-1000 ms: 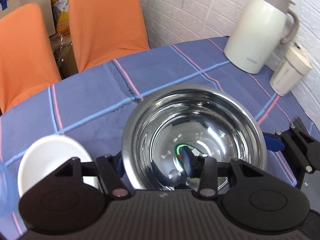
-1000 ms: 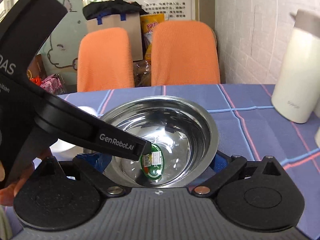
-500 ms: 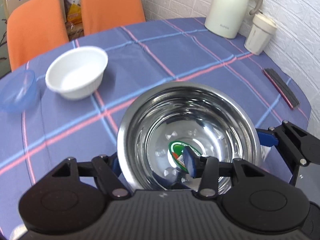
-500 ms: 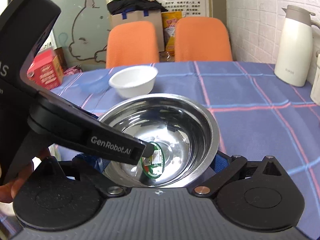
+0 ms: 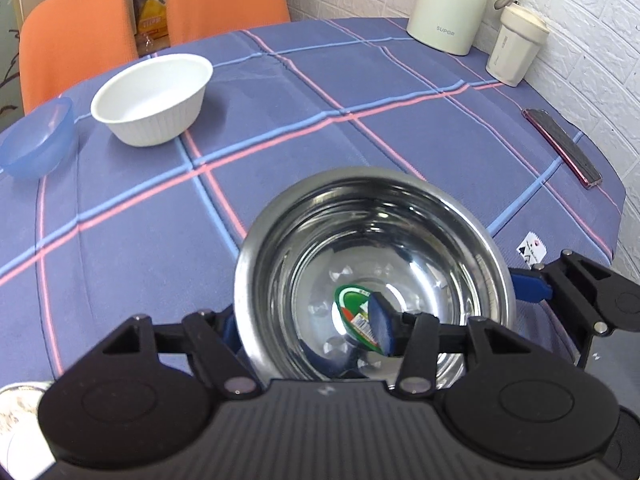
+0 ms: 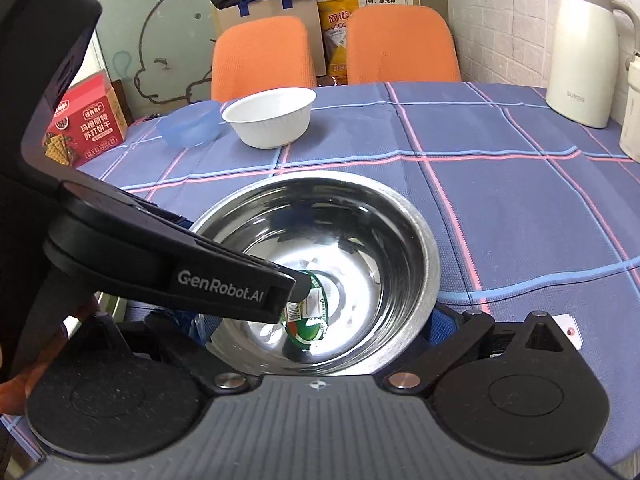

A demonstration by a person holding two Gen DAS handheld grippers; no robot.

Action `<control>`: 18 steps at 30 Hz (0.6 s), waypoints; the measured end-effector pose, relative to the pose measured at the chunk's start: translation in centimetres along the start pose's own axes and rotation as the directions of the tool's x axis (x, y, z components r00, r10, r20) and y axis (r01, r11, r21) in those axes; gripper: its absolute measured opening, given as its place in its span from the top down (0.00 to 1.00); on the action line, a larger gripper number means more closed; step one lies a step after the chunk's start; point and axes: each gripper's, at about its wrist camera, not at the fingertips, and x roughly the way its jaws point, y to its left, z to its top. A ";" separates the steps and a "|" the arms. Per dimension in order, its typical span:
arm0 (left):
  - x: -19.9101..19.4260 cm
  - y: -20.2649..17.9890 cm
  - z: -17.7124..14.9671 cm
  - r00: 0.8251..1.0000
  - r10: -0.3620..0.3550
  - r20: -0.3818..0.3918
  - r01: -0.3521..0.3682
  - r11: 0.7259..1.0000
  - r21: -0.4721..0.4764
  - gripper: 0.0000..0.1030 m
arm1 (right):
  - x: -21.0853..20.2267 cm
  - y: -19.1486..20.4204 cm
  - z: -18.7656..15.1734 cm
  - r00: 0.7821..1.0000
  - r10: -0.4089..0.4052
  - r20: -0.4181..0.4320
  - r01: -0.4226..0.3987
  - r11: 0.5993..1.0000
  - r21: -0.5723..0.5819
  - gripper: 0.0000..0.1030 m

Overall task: Organize plates and bowls
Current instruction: 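Carry the steel bowl across the table and set it down, then grasp the rim of the white bowl with the left gripper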

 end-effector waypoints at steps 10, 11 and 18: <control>-2.4 1.3 0.1 0.997 -0.019 0.073 0.021 0.999 -0.028 0.30 | -3.9 -1.8 -0.7 1.000 0.026 0.007 -0.026 1.000 -0.002 0.16; -3.2 1.8 0.1 0.996 -0.012 0.089 0.015 0.999 -0.032 0.30 | -4.8 -2.3 -0.8 1.000 0.013 0.021 -0.013 1.000 -0.004 0.16; -7.3 7.2 0.8 0.984 0.103 0.149 -0.092 0.993 -0.079 0.30 | -5.8 -4.6 2.1 0.997 -0.024 0.071 0.024 1.000 -0.010 0.16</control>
